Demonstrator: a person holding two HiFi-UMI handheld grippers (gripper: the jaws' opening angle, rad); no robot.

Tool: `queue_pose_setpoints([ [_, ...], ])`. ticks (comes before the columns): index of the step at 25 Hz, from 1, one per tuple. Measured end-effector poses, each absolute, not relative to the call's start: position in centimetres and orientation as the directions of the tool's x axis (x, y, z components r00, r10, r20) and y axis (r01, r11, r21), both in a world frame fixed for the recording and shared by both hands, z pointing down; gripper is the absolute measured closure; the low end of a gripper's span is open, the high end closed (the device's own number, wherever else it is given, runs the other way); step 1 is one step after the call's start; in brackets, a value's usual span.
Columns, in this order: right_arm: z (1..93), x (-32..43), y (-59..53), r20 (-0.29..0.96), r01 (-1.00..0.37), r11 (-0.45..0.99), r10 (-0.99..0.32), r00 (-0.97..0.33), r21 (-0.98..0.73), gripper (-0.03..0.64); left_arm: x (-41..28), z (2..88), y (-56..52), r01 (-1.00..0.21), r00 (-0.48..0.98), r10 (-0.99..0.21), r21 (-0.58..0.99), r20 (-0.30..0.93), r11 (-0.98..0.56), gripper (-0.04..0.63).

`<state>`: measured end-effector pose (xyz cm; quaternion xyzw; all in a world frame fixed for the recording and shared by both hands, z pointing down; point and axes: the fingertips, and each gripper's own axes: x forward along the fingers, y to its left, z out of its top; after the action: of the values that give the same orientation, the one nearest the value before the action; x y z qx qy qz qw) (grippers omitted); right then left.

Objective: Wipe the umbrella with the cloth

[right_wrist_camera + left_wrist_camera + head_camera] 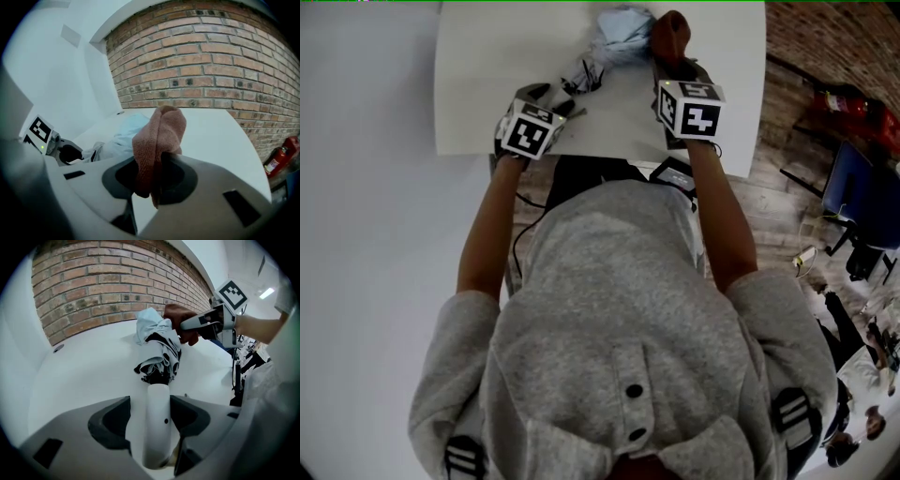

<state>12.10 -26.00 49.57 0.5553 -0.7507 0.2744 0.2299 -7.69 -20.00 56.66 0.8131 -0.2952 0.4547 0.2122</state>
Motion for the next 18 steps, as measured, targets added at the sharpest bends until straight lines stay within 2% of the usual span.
queue_pose_setpoints([
  [18,50.3,0.9,-22.4,0.652,-0.849,0.469,-0.569,-0.501,-0.243,0.535,-7.9,56.7,-20.4,-0.664,0.373,-0.253,0.066,0.893,-0.745,0.327],
])
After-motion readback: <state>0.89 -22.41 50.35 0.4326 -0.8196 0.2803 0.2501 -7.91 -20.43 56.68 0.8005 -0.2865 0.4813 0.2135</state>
